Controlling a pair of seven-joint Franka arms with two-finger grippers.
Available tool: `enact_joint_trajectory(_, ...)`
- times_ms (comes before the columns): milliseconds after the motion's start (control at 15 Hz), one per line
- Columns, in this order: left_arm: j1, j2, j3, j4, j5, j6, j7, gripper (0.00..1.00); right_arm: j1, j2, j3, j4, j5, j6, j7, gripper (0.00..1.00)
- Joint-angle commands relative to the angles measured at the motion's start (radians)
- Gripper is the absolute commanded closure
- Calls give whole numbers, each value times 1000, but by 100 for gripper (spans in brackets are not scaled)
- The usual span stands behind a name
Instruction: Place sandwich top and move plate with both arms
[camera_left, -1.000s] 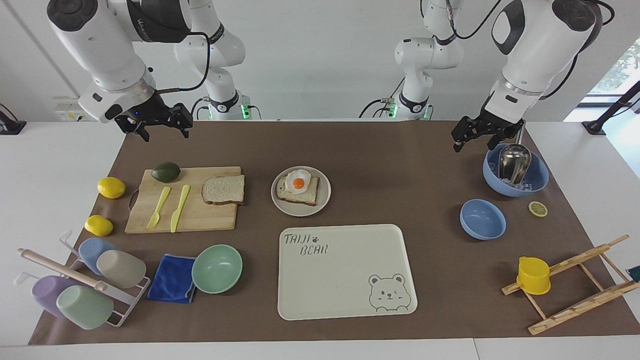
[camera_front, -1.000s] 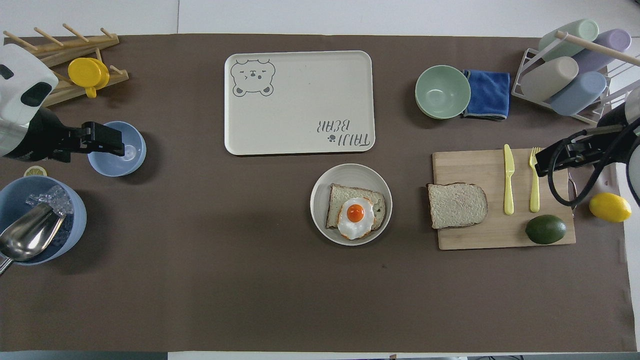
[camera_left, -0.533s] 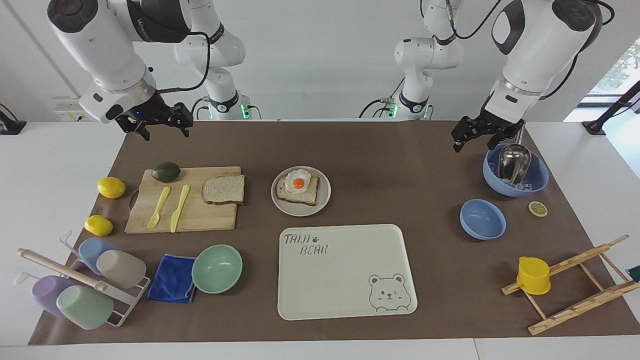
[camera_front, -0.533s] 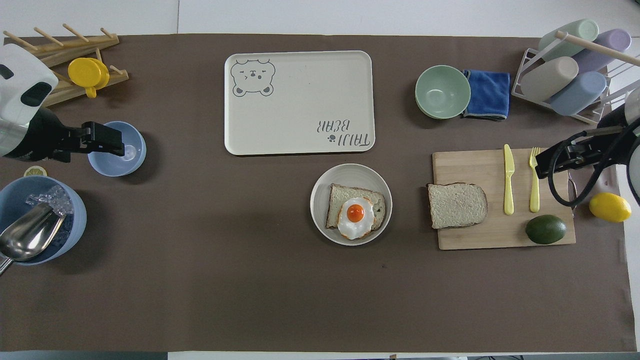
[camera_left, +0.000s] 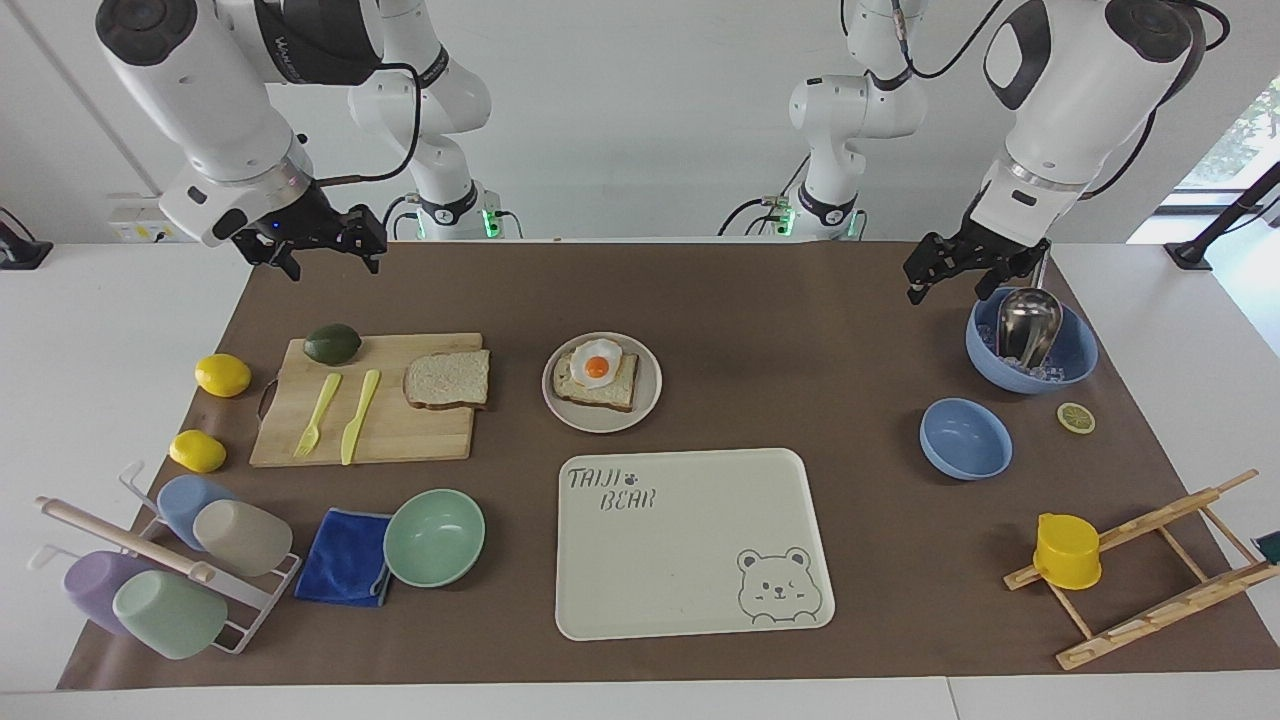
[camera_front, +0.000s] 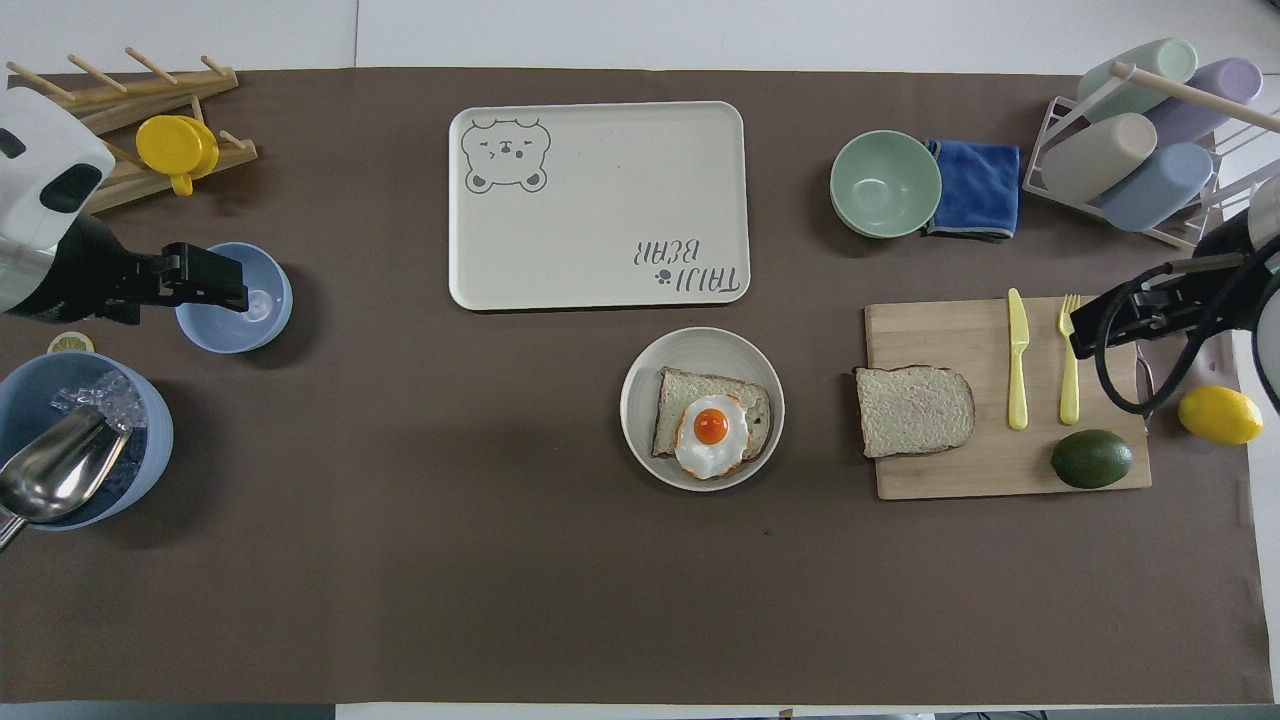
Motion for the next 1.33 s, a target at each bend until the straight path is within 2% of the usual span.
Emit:
enact_joint_trajectory(0, 11, -13, -4, -15, 0, 3, 12, 0, -14, -12, 8, -5, -24, -15, -25, 0)
enact_joint_trajectory(467, 11, -13, -4, -15, 0, 5, 12, 0, -24, -43, 8, -62, -30, 4, -33, 0)
enact_joint_trajectory(533, 11, -13, -4, -15, 0, 5, 12, 0, -9, -55, 7, -114, -73, 34, -24, 0)
enact_joint_trajectory(600, 11, -13, -4, -15, 0, 5, 12, 0, 3, -107, 13, -219, -132, 107, -15, 0)
enact_joint_trajectory(733, 11, -13, -4, -15, 0, 3, 14, 0, 8, -174, 19, -402, -141, 282, -13, 0)
enact_joint_trajectory(800, 11, -13, -4, -15, 0, 3, 14, 0, 17, -166, 21, -421, -141, 325, -1, 0)
enact_joint_trajectory(933, 11, -13, -4, -15, 0, 2, 14, 0, 110, -120, 21, -418, -168, 343, 60, 0)
enact_joint_trajectory(1133, 11, -13, -2, -15, 0, -3, 14, 0, 316, -26, 21, -418, -344, 366, 252, 0)
enact_joint_trajectory(1267, 11, -13, -2, -15, 0, -6, 14, 0, 356, 43, 21, -424, -352, 434, 384, 0)
